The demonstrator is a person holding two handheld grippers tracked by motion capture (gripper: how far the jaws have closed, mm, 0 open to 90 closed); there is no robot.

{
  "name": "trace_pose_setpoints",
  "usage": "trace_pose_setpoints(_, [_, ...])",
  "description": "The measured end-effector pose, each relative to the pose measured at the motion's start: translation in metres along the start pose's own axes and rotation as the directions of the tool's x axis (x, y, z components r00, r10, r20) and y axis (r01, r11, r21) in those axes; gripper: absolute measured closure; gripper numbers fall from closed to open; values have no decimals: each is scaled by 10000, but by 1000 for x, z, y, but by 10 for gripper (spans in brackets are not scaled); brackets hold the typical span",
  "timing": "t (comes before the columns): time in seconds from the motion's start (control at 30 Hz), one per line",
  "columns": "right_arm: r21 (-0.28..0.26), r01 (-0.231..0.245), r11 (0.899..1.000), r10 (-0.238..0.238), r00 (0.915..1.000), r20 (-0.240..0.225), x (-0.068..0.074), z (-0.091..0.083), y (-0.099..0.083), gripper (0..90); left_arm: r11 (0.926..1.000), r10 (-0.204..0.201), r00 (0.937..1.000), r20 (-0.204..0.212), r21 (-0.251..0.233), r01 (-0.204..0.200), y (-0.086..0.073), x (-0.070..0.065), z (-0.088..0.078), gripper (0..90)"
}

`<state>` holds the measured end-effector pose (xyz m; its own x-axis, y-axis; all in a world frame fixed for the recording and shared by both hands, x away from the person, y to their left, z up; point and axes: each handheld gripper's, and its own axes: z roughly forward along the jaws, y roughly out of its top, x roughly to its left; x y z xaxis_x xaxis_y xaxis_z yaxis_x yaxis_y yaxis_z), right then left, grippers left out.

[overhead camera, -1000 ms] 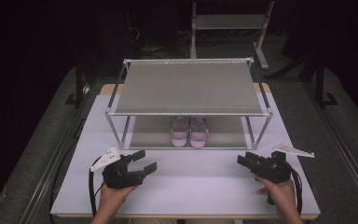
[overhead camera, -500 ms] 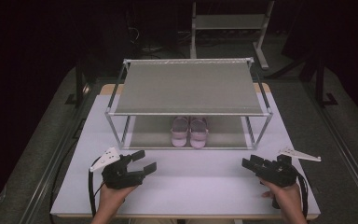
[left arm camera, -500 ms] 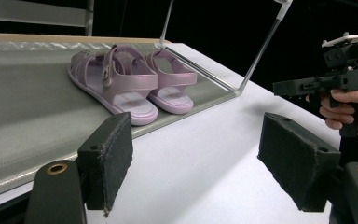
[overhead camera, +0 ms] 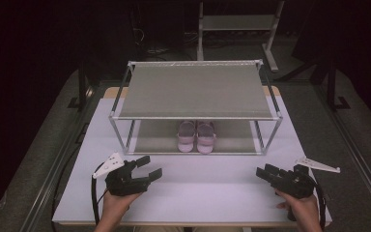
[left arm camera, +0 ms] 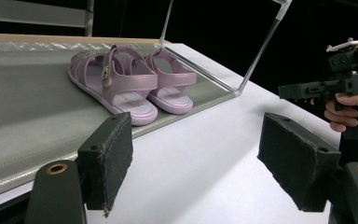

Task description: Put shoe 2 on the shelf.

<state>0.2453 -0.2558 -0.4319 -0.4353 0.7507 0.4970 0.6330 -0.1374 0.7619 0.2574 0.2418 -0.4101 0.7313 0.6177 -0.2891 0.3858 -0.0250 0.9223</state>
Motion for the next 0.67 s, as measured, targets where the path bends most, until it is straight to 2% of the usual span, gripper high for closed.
trace_pose_setpoints(0.43, [10,35,10000,-35,10000,84,-2,-11,-8,418,10000,24,10000,-2,24,-24,0,0,0,258])
trace_pose_setpoints(0.67, [-142,330,9994,-328,9994,145,0,-18,-11,405,10000,52,10000,26,41,-52,0,0,2,258])
